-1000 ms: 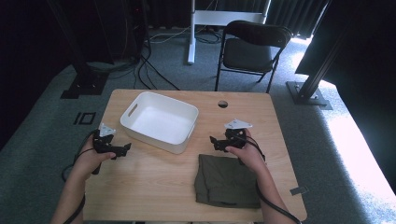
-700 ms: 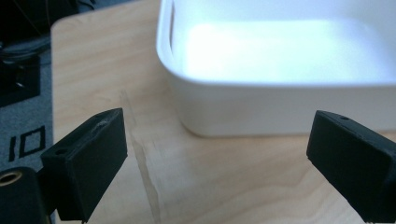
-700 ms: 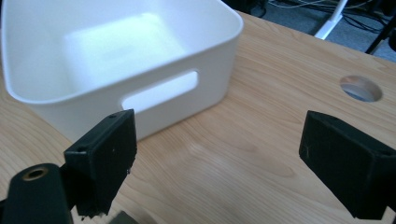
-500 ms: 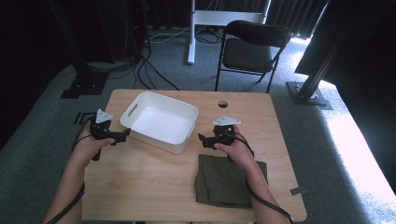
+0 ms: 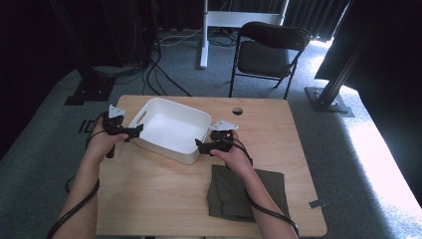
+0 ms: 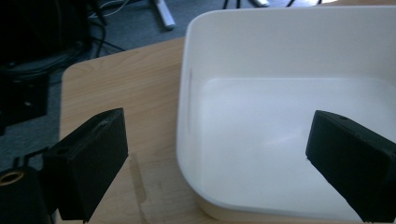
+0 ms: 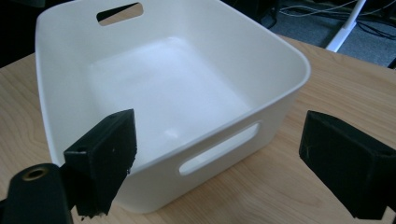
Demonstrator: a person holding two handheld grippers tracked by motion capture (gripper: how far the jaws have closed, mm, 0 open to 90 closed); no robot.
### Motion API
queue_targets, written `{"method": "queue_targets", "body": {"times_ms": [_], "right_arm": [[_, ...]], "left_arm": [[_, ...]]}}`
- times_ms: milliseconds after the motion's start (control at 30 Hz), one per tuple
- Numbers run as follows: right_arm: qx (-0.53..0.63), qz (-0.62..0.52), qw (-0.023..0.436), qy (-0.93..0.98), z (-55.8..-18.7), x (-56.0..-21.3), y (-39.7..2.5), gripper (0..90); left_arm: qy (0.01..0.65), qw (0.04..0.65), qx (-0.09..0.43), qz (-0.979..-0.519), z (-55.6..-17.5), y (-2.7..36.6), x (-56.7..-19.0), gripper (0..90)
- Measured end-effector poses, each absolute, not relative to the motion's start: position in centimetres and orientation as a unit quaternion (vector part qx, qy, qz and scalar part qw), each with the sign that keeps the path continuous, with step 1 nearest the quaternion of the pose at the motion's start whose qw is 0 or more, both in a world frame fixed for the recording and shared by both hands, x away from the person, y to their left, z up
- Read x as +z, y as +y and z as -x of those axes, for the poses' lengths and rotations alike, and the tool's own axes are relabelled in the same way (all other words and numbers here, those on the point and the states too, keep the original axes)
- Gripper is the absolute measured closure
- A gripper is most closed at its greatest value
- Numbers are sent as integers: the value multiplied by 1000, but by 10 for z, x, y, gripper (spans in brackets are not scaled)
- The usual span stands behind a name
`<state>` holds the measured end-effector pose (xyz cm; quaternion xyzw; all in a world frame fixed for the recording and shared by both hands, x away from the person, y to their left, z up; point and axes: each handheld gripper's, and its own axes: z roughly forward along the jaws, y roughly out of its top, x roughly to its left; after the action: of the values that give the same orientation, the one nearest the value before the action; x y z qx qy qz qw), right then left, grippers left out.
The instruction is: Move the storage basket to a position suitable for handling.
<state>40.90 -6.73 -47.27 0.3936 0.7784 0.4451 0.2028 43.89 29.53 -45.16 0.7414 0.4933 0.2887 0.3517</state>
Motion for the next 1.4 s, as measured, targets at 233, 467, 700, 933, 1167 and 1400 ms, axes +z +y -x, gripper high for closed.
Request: {"method": "queue_targets", "body": {"times_ms": [233,467,700,933,1167,1400], "right_arm": [[432,-395,195,787,-407,-486,-56,111],[432,-394,199,786,-406,-487,-55,111],[429,-393,202,788,-405,-486,-55,112],[426,-392,205,789,-405,-485,-55,111],[423,-396,212,787,-406,-484,-62,111],[415,-395,224,789,-409,-481,-68,111]], "left_arm": [[513,328,292,-737,-454,299,-465,74],[522,306,307,-734,-459,305,-472,75],[539,291,317,-724,-462,316,-480,113],[545,280,319,-723,-464,320,-486,120],[544,276,310,-730,-454,322,-486,128],[543,286,308,-727,-440,320,-487,121]]}}
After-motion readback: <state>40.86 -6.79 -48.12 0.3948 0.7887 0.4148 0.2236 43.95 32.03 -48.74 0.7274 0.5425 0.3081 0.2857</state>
